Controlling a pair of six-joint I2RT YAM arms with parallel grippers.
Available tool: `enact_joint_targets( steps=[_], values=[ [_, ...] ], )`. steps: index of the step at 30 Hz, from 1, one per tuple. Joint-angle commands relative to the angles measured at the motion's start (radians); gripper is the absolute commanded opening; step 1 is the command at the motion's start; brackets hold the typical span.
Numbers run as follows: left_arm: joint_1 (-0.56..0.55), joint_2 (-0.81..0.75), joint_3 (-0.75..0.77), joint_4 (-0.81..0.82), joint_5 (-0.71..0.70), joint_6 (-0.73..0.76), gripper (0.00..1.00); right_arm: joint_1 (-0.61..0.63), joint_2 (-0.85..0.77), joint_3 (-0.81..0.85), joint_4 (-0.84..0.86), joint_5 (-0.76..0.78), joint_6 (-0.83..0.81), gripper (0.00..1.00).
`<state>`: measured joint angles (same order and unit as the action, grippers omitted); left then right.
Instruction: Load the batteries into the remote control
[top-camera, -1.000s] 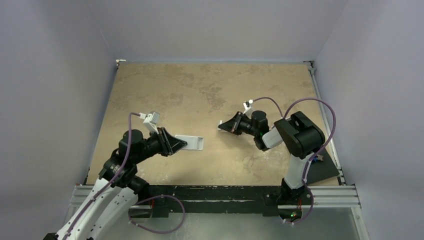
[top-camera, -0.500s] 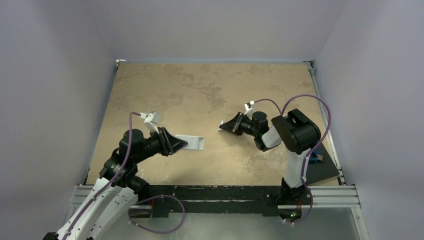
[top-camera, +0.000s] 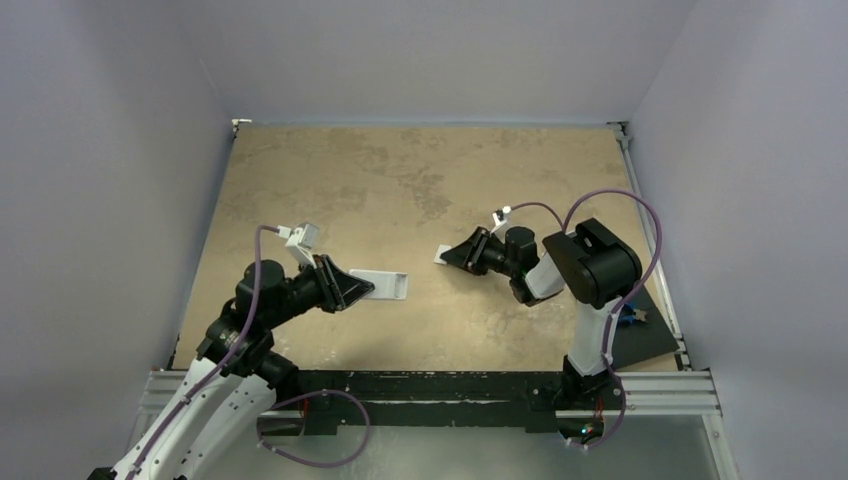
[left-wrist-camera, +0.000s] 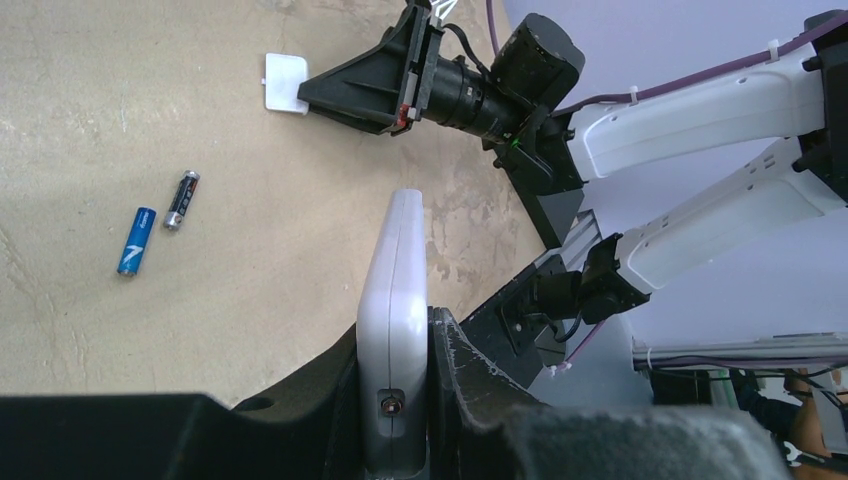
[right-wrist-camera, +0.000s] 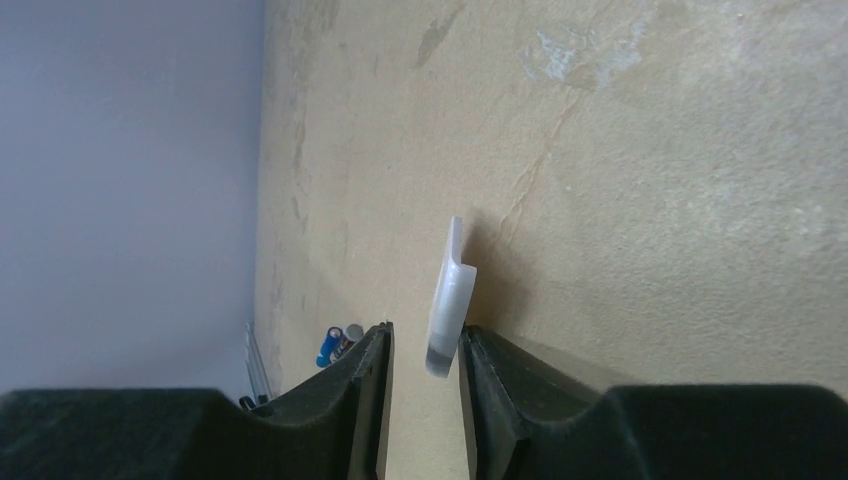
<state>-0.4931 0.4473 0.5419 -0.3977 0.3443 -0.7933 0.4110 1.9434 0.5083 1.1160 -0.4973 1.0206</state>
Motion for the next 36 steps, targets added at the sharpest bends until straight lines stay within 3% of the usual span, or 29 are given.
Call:
enact_joint_targets(
  steps=[1,17,36],
  values=[
    [0.002,-0.013,0.007,0.03,0.008,-0.007,0.0,-0.003,-0.046,-0.013,-0.022,0.042,-0.025,0.38],
    [0.002,-0.013,0.014,0.034,0.012,-0.009,0.0,0.025,-0.21,0.053,-0.459,0.187,-0.146,0.48],
    [0.002,-0.032,0.037,-0.002,0.022,0.006,0.0,0.089,-0.13,0.092,-0.411,0.225,-0.054,0.49]
  ],
)
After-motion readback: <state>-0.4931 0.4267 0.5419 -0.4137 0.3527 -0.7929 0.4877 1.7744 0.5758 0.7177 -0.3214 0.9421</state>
